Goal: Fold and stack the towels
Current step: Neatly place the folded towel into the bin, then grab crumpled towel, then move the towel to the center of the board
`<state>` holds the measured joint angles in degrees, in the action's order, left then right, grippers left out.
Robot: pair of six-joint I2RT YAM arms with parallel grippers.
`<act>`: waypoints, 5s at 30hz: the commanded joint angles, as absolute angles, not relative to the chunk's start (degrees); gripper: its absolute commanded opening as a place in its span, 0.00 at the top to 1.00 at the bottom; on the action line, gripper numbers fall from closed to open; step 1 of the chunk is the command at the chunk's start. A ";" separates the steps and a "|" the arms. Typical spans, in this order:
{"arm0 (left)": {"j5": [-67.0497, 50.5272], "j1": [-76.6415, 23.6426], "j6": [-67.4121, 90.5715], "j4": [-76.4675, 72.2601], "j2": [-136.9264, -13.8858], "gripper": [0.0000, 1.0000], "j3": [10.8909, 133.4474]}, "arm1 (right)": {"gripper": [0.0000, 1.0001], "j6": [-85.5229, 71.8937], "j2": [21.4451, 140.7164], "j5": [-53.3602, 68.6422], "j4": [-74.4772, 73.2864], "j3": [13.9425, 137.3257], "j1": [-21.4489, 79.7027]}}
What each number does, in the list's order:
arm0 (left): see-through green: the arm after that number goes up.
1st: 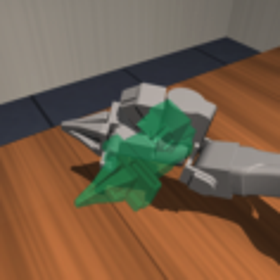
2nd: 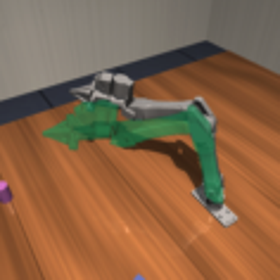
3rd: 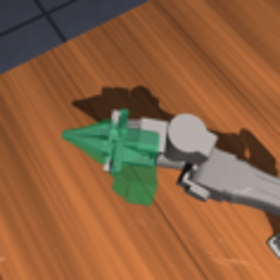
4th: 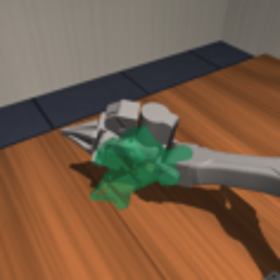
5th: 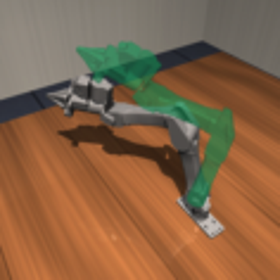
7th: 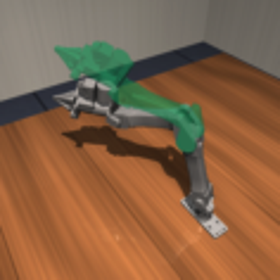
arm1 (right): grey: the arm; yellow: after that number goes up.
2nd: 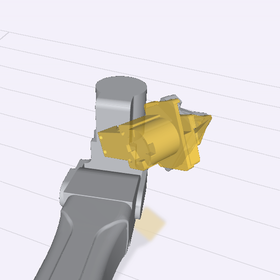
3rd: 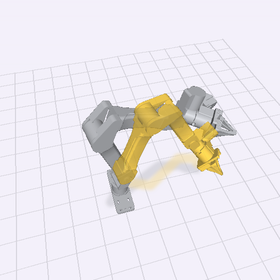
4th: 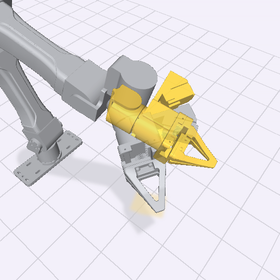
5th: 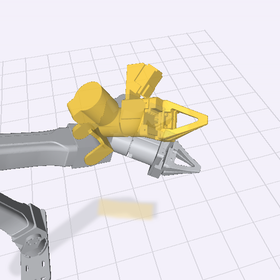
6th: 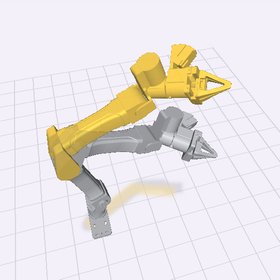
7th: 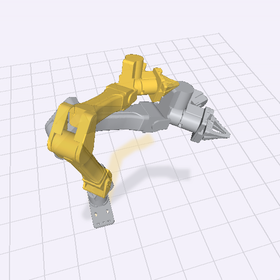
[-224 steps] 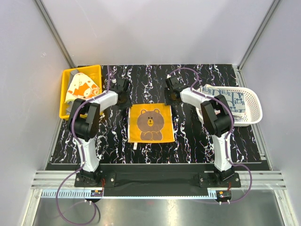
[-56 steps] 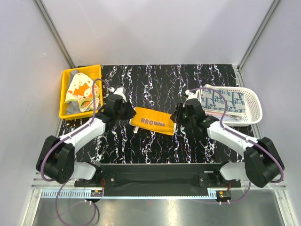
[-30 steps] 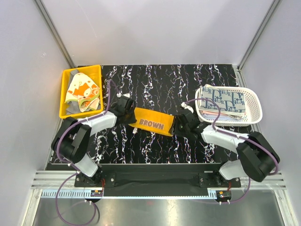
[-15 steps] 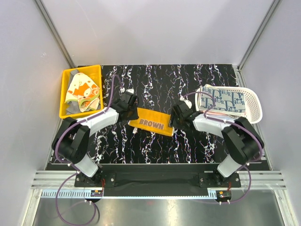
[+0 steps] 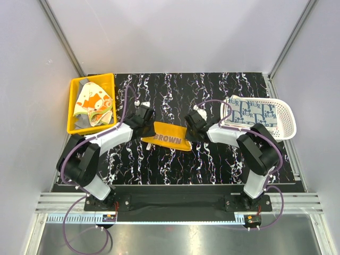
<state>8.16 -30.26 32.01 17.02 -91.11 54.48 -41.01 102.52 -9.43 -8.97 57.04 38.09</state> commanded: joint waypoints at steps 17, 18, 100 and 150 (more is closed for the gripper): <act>-1.58 -31.03 23.21 37.08 -64.96 0.70 63.98 | 1.00 -14.52 90.01 -30.84 -43.68 74.61 30.33; -2.37 -31.03 22.42 37.44 -64.60 0.70 63.98 | 1.00 -12.41 88.87 -31.81 -44.46 75.14 29.02; 34.54 5.53 44.03 35.94 -107.74 0.33 85.60 | 0.00 -18.19 89.82 -5.10 -24.00 74.71 30.85; 16.52 -50.60 36.72 39.65 -83.68 1.00 84.69 | 0.00 -19.25 84.99 -17.14 -30.32 78.31 22.68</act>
<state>17.10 -46.57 31.81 44.66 -90.45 91.70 -18.48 88.79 -16.29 -30.20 77.84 22.26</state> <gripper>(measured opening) 0.020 0.994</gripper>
